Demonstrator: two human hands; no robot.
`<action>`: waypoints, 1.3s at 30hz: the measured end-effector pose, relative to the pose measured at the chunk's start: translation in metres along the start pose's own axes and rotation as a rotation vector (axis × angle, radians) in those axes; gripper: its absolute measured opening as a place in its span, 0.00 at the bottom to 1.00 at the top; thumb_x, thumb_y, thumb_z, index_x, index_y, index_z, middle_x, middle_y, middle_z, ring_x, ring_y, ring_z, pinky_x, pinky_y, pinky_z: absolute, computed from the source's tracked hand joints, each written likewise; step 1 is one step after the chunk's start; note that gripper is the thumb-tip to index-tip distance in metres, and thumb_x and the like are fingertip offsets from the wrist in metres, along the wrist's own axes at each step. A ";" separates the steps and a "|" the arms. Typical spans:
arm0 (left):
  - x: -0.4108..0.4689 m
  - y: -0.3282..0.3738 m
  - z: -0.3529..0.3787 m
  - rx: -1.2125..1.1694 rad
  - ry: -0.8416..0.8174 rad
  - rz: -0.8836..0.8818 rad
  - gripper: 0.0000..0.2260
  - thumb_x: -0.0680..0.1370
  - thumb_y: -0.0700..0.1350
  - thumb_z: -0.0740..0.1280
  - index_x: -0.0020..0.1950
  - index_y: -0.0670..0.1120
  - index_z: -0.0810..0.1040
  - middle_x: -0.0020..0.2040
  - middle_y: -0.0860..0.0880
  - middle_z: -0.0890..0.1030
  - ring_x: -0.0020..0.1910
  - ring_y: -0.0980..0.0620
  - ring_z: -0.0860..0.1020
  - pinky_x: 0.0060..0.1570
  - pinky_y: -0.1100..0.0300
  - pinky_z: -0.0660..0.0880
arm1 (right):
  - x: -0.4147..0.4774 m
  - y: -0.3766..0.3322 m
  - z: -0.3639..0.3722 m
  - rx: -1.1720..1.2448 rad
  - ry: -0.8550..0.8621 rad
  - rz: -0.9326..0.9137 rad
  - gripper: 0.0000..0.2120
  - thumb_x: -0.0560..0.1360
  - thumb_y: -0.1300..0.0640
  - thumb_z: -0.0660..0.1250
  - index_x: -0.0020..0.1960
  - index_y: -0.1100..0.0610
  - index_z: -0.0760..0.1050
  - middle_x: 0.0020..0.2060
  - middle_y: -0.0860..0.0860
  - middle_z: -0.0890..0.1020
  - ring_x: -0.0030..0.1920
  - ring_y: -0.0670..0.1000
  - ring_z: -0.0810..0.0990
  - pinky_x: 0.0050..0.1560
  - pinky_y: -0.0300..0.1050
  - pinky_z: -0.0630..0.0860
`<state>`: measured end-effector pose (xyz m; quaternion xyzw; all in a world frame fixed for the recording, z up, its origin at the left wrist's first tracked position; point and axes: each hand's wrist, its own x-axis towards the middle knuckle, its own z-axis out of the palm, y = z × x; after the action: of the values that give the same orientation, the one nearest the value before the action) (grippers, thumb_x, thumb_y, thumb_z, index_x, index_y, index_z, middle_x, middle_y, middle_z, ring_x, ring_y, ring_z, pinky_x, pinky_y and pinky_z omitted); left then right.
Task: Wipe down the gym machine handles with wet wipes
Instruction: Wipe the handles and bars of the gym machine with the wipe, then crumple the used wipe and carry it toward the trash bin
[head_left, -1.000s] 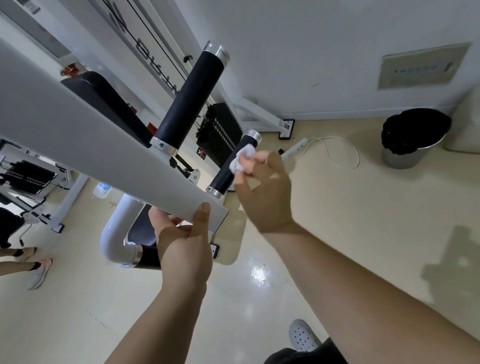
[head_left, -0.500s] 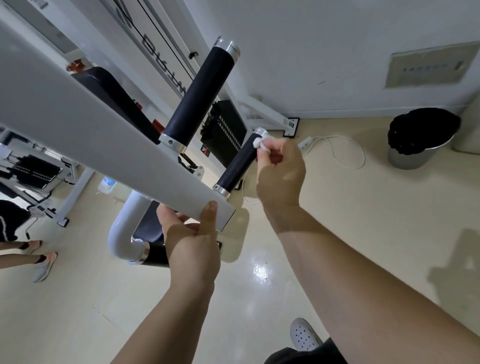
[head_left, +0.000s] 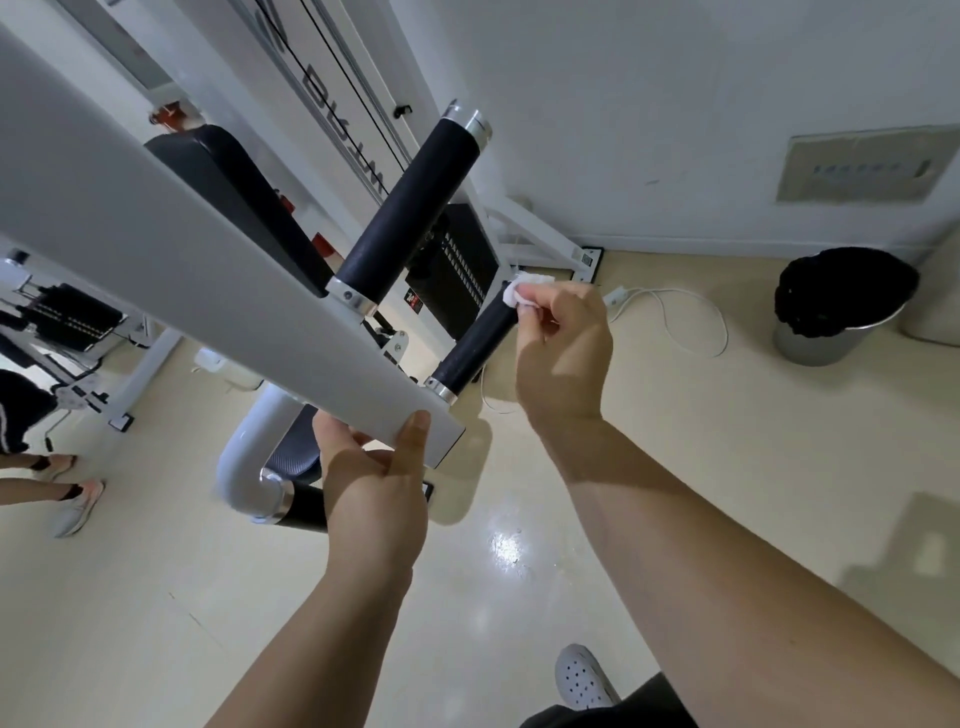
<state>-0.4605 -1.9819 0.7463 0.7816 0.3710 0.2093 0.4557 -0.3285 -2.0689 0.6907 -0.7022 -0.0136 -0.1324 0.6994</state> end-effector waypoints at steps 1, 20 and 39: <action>-0.002 0.000 0.001 0.002 0.001 0.005 0.16 0.80 0.45 0.69 0.60 0.55 0.64 0.47 0.53 0.78 0.39 0.48 0.80 0.35 0.58 0.74 | -0.006 0.000 0.001 -0.056 -0.001 -0.051 0.10 0.77 0.72 0.65 0.52 0.62 0.83 0.51 0.49 0.76 0.49 0.36 0.76 0.53 0.26 0.71; -0.012 -0.001 0.003 0.016 0.015 -0.076 0.18 0.79 0.50 0.70 0.62 0.58 0.65 0.49 0.46 0.77 0.33 0.47 0.75 0.30 0.55 0.70 | -0.001 -0.045 -0.016 -0.601 -0.891 -0.684 0.11 0.78 0.63 0.65 0.57 0.57 0.82 0.53 0.53 0.78 0.52 0.52 0.73 0.55 0.43 0.71; -0.037 -0.018 -0.046 -0.144 -0.537 0.005 0.36 0.81 0.51 0.65 0.77 0.71 0.44 0.72 0.50 0.71 0.64 0.57 0.74 0.66 0.44 0.74 | -0.086 -0.040 -0.032 -0.395 -0.296 -0.190 0.13 0.77 0.68 0.64 0.52 0.56 0.84 0.45 0.40 0.77 0.42 0.42 0.77 0.50 0.32 0.72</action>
<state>-0.5219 -1.9796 0.7542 0.7757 0.2190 0.0215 0.5915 -0.4245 -2.0859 0.7115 -0.8326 -0.1554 -0.0934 0.5234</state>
